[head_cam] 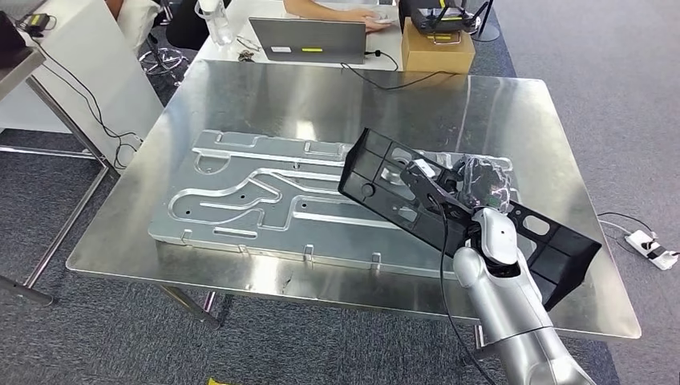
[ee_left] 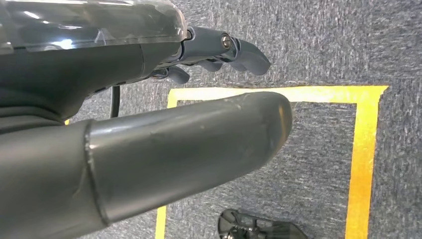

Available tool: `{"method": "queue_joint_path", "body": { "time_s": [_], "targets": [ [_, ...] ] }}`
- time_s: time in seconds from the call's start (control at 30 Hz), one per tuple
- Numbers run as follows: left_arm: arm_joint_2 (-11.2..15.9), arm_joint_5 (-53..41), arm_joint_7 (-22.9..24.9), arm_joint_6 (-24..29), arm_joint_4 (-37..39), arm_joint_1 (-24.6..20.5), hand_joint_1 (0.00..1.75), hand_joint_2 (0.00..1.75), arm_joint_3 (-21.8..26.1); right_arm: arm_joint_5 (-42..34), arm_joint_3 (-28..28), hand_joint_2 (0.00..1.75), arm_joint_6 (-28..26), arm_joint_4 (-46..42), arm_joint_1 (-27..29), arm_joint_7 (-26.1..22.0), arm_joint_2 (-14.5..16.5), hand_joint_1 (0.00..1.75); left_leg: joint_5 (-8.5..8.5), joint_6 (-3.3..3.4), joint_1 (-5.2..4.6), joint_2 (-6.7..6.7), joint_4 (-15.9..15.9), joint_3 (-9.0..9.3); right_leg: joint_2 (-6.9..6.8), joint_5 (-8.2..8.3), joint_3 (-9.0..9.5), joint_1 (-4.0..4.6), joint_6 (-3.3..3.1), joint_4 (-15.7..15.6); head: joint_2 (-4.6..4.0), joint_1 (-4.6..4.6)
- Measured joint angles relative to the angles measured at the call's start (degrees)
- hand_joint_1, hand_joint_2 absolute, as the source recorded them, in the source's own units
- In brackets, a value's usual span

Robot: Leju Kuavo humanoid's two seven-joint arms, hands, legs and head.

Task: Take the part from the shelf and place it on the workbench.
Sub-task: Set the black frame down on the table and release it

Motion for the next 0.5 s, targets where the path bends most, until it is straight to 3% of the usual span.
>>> {"method": "queue_joint_path", "body": {
  "time_s": [0.07,0.13,0.23,0.3,0.4,0.43,0.47,0.5],
  "targets": [
    [0.11,0.07,-0.04,-0.01,0.00,-0.03,0.00,0.00,0.00,0.47,-0.17,1.75,0.02,0.43,-0.31,-0.01,-0.38,1.75,3.81,0.15,0.04,0.02,-7.36,3.41,0.04,-0.34,0.02,0.01,0.39,0.48,0.00,0.01],
    [0.22,0.10,-0.13,-0.01,0.01,-0.09,0.00,0.00,0.00,0.97,-0.42,1.75,0.04,0.77,-0.60,-0.17,-0.90,1.75,5.40,0.58,-0.10,-0.06,-12.58,5.77,0.07,-0.65,-0.19,0.24,0.98,1.05,0.00,0.03],
    [0.23,0.08,-0.19,-0.02,0.02,-0.01,0.00,0.00,0.00,2.39,-0.69,1.75,0.30,1.26,-0.94,-0.57,-1.70,1.75,5.51,1.57,-0.25,-0.09,-13.48,6.02,0.16,-0.59,-0.31,0.33,1.86,1.04,0.00,0.07],
    [0.23,0.05,-0.22,-0.04,0.02,-0.06,0.00,0.00,0.00,3.19,-0.74,1.75,0.51,1.60,-1.16,-0.76,-2.19,1.75,5.81,2.35,-0.13,0.04,-13.73,6.06,0.20,-1.87,-0.97,0.14,2.42,2.69,0.00,0.08],
    [0.23,0.03,-0.26,-0.05,0.02,-0.15,0.00,0.00,0.00,3.50,-0.75,1.75,0.68,2.18,-1.34,-0.93,-2.68,1.75,5.94,2.94,-0.16,0.17,-13.83,5.96,0.15,-6.98,-5.45,-0.06,3.01,12.50,0.00,0.09],
    [0.23,0.02,-0.26,-0.05,0.02,-0.12,0.00,0.00,0.00,3.52,-0.75,1.75,0.75,2.37,-1.35,-0.96,-2.78,1.75,5.94,2.96,-0.22,0.18,-13.83,5.95,0.15,-7.95,-6.91,-0.09,3.09,15.51,0.00,0.09],
    [0.23,0.02,-0.26,-0.05,0.02,-0.09,0.00,0.00,0.00,3.52,-0.75,1.75,0.83,2.53,-1.36,-0.98,-2.84,1.75,5.94,2.96,-0.27,0.17,-13.83,5.97,0.15,-7.86,-7.54,-0.09,3.06,16.76,0.00,0.09],
    [0.23,-0.01,-0.26,-0.05,0.02,-0.08,0.00,0.00,0.00,3.54,-0.75,1.75,0.91,2.66,-1.42,-0.99,-2.89,1.75,5.93,2.96,-0.32,0.13,-13.83,6.04,0.15,-6.68,-7.07,-0.06,2.90,15.75,0.00,0.09]
  ]
}}
